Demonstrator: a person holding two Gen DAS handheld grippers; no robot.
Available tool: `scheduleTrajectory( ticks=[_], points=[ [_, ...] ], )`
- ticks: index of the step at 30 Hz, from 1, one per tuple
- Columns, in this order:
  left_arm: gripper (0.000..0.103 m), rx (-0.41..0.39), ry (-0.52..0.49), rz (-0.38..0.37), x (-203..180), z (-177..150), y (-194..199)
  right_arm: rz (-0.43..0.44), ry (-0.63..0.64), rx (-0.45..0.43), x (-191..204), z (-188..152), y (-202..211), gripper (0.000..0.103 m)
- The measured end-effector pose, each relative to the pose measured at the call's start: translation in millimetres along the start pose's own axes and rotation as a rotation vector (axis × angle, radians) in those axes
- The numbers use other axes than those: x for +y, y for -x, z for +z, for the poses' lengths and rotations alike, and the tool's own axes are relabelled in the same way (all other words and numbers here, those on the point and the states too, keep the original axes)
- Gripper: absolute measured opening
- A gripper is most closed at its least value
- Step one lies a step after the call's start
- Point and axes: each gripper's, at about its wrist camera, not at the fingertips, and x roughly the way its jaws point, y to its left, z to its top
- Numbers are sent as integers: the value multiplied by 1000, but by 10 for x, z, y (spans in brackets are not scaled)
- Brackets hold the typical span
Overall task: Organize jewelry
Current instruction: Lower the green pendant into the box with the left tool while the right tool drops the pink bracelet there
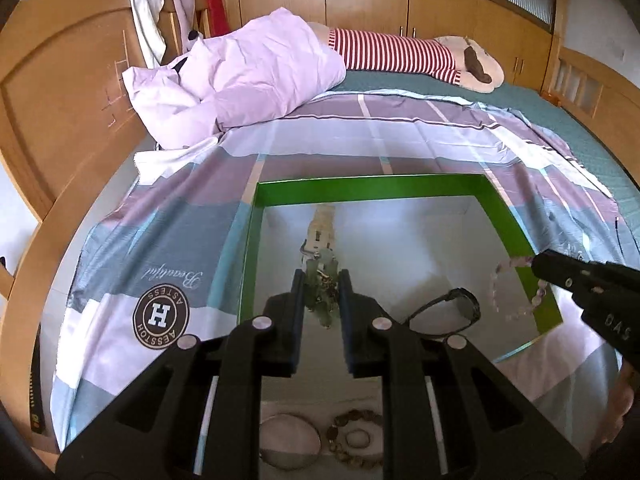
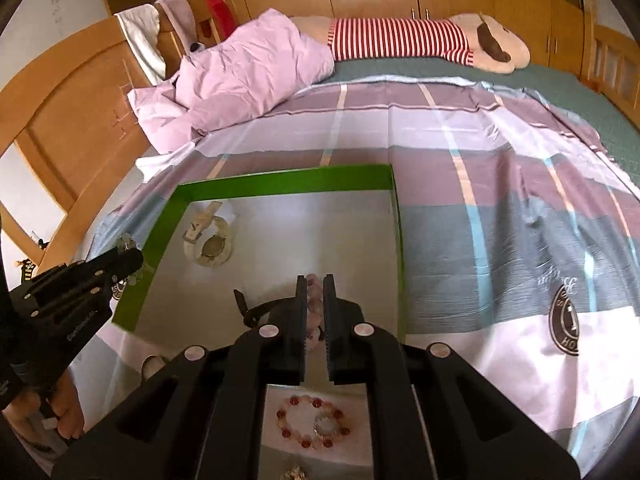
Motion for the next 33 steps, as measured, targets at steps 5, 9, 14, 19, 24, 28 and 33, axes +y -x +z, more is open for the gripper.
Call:
scheduleTrajectory(
  ticks=[5,9,14,19,24,28,33],
  points=[
    [17,7,-15,-4,-21,32,-95,-7,26,-12,74,26,-17,8],
    [20,29,-14,-22,-51,10,-129,4,7,-12,58,23,19,42],
    [33,10,-45,-20,-137,-12,-52,32,-20,-22,26,24,133,44],
    [45,2,-79,-18,-224,-64,54,47,-2,-6,39,-69,259,44],
    [52,50,-97,-24,-109,-281,239,61,17,117,23,-352,293,44],
    [42,143,-56,-38,15,-439,169,10,51,241,29,-605,60,44],
    [31,302,14,-42,103,-665,-74,-59,76,345,-4,-810,-263,29]
  ],
)
